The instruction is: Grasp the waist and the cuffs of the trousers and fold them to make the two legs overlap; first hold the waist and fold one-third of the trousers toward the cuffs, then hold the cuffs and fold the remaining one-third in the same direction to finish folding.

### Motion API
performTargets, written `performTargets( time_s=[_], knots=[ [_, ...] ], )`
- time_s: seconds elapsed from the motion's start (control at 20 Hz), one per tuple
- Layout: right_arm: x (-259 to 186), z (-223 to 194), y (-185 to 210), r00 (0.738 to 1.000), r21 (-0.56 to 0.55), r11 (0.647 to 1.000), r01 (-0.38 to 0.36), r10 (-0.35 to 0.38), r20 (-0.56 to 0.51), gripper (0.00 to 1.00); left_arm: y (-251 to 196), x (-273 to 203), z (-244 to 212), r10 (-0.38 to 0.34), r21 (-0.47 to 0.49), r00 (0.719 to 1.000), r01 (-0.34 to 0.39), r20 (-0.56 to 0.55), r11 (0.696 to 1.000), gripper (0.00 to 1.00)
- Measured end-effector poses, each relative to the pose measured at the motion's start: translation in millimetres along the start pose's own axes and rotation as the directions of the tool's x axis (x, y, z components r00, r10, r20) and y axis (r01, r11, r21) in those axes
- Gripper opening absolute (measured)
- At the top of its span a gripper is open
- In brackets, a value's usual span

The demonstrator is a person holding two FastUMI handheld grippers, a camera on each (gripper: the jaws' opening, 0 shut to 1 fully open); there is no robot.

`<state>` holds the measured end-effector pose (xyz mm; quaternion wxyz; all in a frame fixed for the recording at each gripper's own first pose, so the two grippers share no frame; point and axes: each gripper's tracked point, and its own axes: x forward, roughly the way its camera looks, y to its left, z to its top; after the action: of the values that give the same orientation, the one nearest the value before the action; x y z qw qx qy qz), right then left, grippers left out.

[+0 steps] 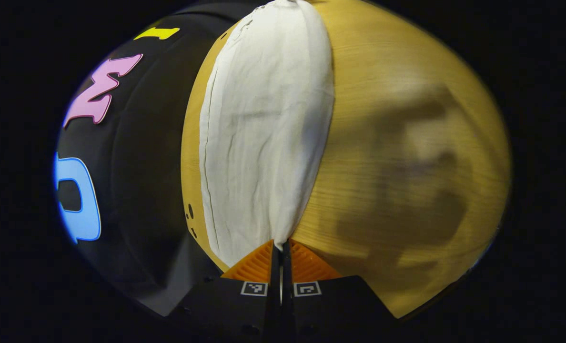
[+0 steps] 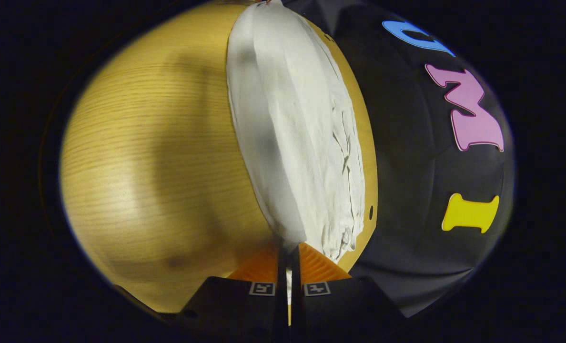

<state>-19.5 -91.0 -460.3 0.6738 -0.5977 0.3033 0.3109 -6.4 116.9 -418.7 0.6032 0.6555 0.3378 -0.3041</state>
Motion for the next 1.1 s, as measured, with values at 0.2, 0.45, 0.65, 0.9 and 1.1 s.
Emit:
performTargets(
  time_s=[0.2,0.45,0.65,0.9,1.1],
  knots=[
    [-12,2,-19,0.999,0.115,0.992,0.050,-0.051,0.005,0.07,8,-8,-1,0.023,-0.179,1.000,-0.020,0.014,0.984,0.05],
    [-33,25,-79,0.975,0.142,0.968,0.205,-0.215,0.063,0.06,60,-18,3,0.142,-0.237,0.989,-0.130,0.036,0.963,0.05],
    [-30,30,-130,0.955,0.243,0.930,0.274,-0.293,0.046,0.06,100,-13,-1,0.184,-0.312,0.982,-0.166,0.029,0.936,0.05],
    [-2,32,-174,0.944,0.322,0.894,0.311,-0.330,0.006,0.06,142,6,-1,0.200,-0.390,0.979,-0.174,0.027,0.904,0.05],
    [32,39,-192,0.941,0.364,0.874,0.321,-0.338,-0.019,0.06,163,29,2,0.178,-0.438,0.984,-0.157,0.006,0.885,0.05]
  ],
)
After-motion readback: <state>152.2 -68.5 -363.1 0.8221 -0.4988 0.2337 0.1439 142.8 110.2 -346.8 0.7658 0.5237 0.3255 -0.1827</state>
